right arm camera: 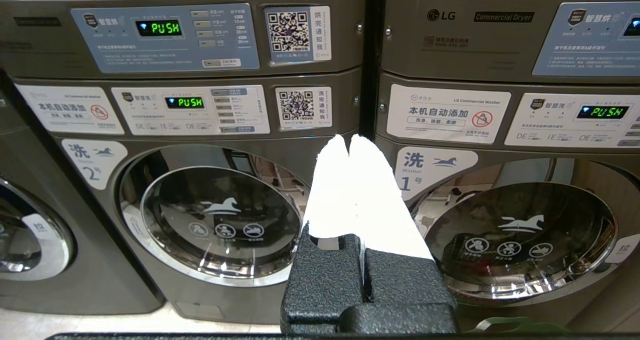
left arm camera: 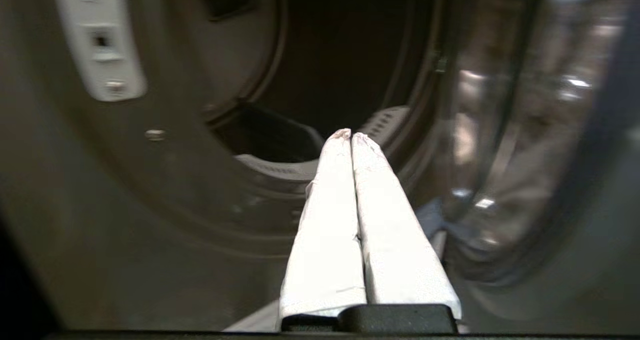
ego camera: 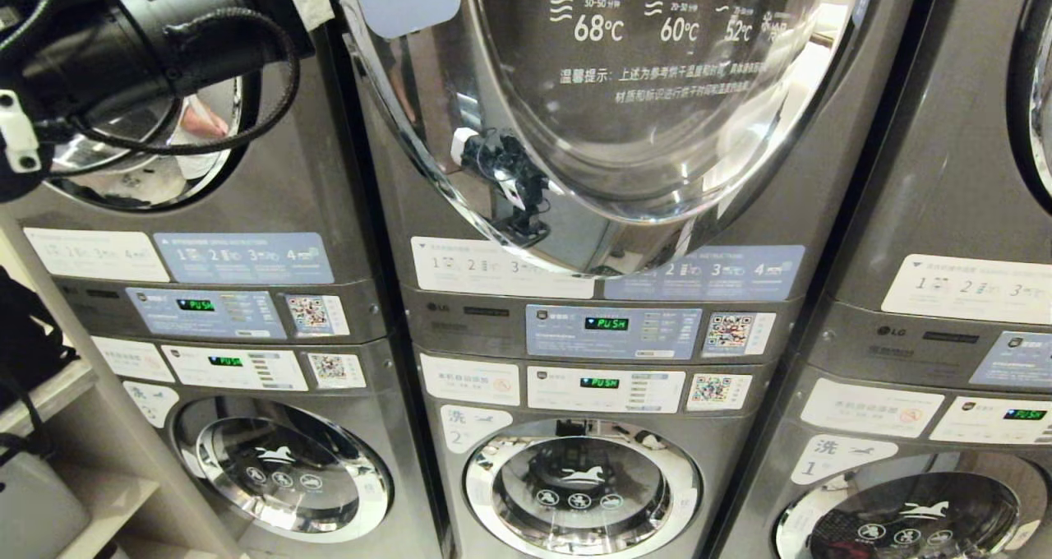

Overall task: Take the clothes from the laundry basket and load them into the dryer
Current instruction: Open the dryer

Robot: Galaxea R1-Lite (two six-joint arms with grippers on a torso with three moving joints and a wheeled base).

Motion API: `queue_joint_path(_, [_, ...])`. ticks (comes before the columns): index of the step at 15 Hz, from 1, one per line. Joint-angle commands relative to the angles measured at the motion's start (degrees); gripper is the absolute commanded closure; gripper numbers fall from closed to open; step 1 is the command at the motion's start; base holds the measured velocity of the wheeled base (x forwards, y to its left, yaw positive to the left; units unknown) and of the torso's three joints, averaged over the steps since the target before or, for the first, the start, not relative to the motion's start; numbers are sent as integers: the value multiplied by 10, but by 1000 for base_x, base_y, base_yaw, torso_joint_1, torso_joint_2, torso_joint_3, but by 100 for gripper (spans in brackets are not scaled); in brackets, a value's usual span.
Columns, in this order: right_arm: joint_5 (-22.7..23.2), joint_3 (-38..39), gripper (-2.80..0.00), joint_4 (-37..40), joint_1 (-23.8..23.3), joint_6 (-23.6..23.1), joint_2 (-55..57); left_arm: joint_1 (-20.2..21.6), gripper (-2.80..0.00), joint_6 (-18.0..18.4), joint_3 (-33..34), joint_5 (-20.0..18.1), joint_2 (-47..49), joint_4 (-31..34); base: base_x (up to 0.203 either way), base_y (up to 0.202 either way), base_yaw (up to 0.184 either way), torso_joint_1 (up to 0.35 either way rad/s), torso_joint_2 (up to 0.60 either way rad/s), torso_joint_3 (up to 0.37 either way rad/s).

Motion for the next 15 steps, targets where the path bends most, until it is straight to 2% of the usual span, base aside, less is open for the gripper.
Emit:
queue_joint_path(1, [0, 0, 0, -1, 0, 1, 0, -40, 0, -1, 26, -2, -37, 3, 0, 0, 0, 0, 0, 0])
queue_joint_path(5, [0, 0, 0, -1, 0, -1, 0, -89, 0, 1, 108, 2, -142, 12, 0, 0, 0, 0, 0, 0])
queue_joint_path(7, [0, 0, 0, -1, 0, -1, 0, -142, 0, 2, 140, 4, -190, 32, 0, 0, 0, 0, 0, 0])
queue_joint_path(9, [0, 0, 0, -1, 0, -1, 0, -208, 0, 11, 168, 5, -238, 65, 0, 0, 0, 0, 0, 0])
queue_joint_path(13, [-1, 0, 0, -1, 0, 3, 0, -367, 0, 80, 213, 13, -282, 143, 0, 0, 0, 0, 0, 0])
queue_joint_path(14, [-1, 0, 0, 0, 0, 4, 0, -392, 0, 96, 221, 45, -285, 161, 0, 0, 0, 0, 0, 0])
queue_joint_path(15, [-3, 0, 0, -1, 0, 5, 0, -394, 0, 101, 225, 102, -287, 167, 0, 0, 0, 0, 0, 0])
